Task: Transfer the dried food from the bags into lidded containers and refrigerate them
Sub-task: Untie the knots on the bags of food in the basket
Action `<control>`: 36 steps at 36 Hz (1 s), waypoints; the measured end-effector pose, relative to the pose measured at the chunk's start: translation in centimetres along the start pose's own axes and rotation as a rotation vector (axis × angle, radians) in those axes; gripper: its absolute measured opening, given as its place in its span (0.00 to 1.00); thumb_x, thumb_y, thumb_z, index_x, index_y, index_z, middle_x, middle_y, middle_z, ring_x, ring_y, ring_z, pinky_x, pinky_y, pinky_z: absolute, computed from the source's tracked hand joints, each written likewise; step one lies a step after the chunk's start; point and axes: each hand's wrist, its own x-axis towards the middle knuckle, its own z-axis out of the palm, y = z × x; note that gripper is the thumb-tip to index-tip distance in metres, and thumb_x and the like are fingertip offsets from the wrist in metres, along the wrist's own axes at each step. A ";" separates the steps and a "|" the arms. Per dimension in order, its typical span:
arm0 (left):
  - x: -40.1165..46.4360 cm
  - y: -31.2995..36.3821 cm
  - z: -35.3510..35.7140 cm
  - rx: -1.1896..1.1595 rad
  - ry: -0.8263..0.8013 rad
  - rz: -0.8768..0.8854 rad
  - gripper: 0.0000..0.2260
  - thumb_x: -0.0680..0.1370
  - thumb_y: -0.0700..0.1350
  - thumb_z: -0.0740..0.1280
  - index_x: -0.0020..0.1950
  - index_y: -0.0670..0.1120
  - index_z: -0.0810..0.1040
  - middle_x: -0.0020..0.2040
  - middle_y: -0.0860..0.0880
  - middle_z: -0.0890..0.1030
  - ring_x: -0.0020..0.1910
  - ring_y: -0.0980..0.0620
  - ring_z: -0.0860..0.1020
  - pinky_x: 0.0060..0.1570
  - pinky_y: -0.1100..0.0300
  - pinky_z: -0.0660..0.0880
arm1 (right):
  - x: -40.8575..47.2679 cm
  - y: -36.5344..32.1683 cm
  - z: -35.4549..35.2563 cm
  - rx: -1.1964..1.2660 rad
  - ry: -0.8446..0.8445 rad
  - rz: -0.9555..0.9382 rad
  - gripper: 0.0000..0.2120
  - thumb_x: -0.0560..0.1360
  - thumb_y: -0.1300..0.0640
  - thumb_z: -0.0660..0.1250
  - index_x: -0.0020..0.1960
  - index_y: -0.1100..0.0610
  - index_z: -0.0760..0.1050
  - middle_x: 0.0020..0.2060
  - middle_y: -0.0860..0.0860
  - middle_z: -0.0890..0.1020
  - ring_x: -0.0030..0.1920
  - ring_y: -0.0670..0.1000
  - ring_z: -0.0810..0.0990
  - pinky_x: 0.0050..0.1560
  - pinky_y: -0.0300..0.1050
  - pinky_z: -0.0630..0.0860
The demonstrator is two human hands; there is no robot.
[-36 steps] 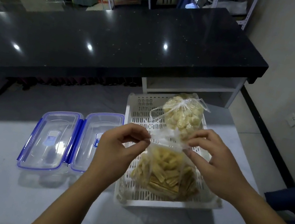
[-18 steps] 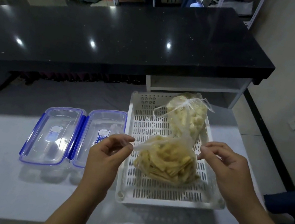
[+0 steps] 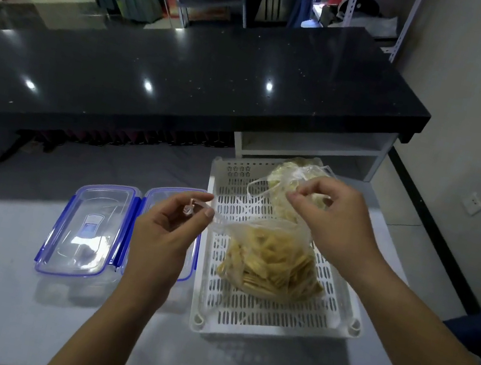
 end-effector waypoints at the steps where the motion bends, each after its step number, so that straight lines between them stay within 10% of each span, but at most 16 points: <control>1: 0.1 0.3 -0.1 -0.011 -0.001 -0.001 0.10 0.77 0.38 0.72 0.50 0.53 0.87 0.41 0.50 0.86 0.42 0.56 0.83 0.44 0.69 0.77 | 0.2 -0.2 -0.1 0.018 0.002 0.006 0.07 0.75 0.53 0.73 0.40 0.54 0.80 0.42 0.45 0.83 0.47 0.40 0.79 0.55 0.42 0.75; 11: 1.7 2.8 -1.5 -0.222 -0.163 -0.031 0.13 0.73 0.40 0.74 0.52 0.55 0.86 0.43 0.48 0.85 0.47 0.49 0.83 0.54 0.57 0.81 | 1.2 -1.3 -5.2 0.255 -0.122 0.064 0.11 0.76 0.57 0.71 0.35 0.59 0.80 0.38 0.59 0.83 0.40 0.56 0.80 0.49 0.47 0.76; 15: 2.3 2.8 -1.9 -0.154 -0.326 0.032 0.22 0.74 0.28 0.69 0.55 0.53 0.85 0.42 0.50 0.82 0.46 0.50 0.80 0.56 0.55 0.79 | 1.1 -1.5 -7.0 0.179 -0.173 0.052 0.11 0.74 0.60 0.70 0.34 0.62 0.78 0.32 0.58 0.79 0.36 0.49 0.77 0.40 0.32 0.75; 25: 4.2 2.0 -1.5 0.311 -0.055 0.532 0.22 0.75 0.29 0.70 0.57 0.56 0.81 0.47 0.52 0.81 0.46 0.53 0.81 0.53 0.57 0.79 | -0.1 -0.8 -8.3 0.815 -0.533 0.362 0.17 0.73 0.52 0.66 0.55 0.61 0.83 0.44 0.55 0.80 0.53 0.58 0.80 0.66 0.62 0.74; 36: 4.0 1.6 -0.2 -0.336 -0.203 -0.145 0.11 0.82 0.41 0.65 0.61 0.49 0.83 0.54 0.40 0.86 0.52 0.42 0.86 0.49 0.55 0.82 | -0.1 0.3 -8.4 1.107 -0.529 0.432 0.30 0.72 0.44 0.67 0.68 0.61 0.76 0.65 0.61 0.79 0.66 0.65 0.77 0.63 0.65 0.74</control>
